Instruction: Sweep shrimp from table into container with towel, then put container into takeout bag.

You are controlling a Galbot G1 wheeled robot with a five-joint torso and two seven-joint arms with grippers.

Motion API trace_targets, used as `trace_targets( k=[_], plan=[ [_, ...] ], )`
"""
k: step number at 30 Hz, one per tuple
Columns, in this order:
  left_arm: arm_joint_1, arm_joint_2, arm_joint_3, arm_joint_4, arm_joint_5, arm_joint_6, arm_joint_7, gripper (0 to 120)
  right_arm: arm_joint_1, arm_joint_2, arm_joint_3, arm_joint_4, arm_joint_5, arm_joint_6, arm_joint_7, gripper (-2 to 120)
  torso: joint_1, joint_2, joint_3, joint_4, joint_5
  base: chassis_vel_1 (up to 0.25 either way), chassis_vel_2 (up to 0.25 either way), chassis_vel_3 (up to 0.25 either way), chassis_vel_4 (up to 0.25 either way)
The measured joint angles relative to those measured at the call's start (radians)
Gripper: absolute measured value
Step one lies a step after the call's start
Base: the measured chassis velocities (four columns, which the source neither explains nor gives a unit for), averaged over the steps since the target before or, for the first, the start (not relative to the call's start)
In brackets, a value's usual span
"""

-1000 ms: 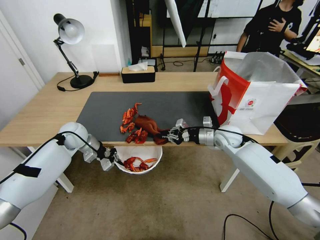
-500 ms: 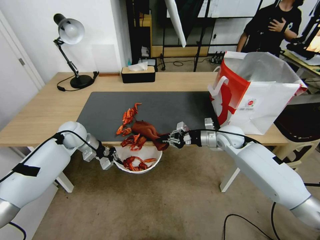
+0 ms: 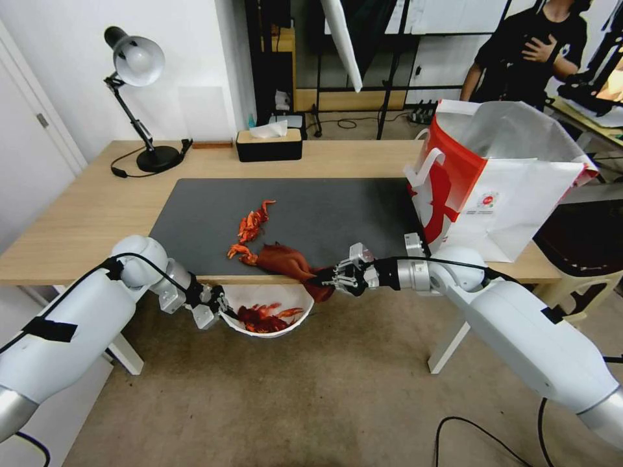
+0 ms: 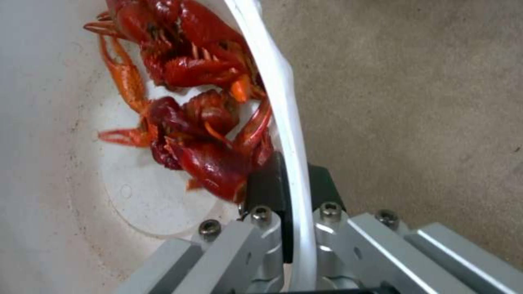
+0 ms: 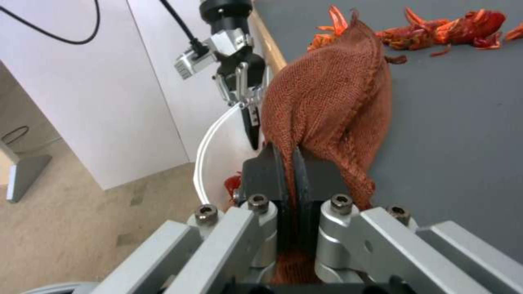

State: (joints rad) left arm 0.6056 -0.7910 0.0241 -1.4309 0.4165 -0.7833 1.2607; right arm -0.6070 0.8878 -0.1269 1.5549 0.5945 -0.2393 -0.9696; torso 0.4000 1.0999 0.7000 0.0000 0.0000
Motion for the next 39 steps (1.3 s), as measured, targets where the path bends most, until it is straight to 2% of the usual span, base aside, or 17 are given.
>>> trace_targets(
  k=[16, 28, 39],
  plan=[
    [-0.008, -0.002, 0.008, 0.008, 0.0, -0.004, 0.001, 0, -0.045, -0.053, 0.039, 0.063, 0.0, 0.0, -0.028, 2, 0.0, 0.0, 0.0, 0.0001, 0.0, 0.0, 0.0, 0.0, 0.0],
    [-0.018, -0.009, 0.013, 0.018, 0.003, -0.006, 0.002, 0, -0.142, -0.139, 0.11, 0.171, 0.022, -0.007, -0.05, 2, 0.0, 0.0, 0.0, 0.0001, -0.0001, 0.0, 0.0, 0.0, 0.0],
    [-0.019, -0.008, 0.013, 0.017, 0.004, -0.006, 0.002, 0, -0.197, -0.156, 0.156, 0.213, 0.028, -0.008, -0.059, 2, 0.0, 0.0, 0.0, -0.0001, -0.0001, 0.0, 0.0, 0.0, 0.0]
  ],
)
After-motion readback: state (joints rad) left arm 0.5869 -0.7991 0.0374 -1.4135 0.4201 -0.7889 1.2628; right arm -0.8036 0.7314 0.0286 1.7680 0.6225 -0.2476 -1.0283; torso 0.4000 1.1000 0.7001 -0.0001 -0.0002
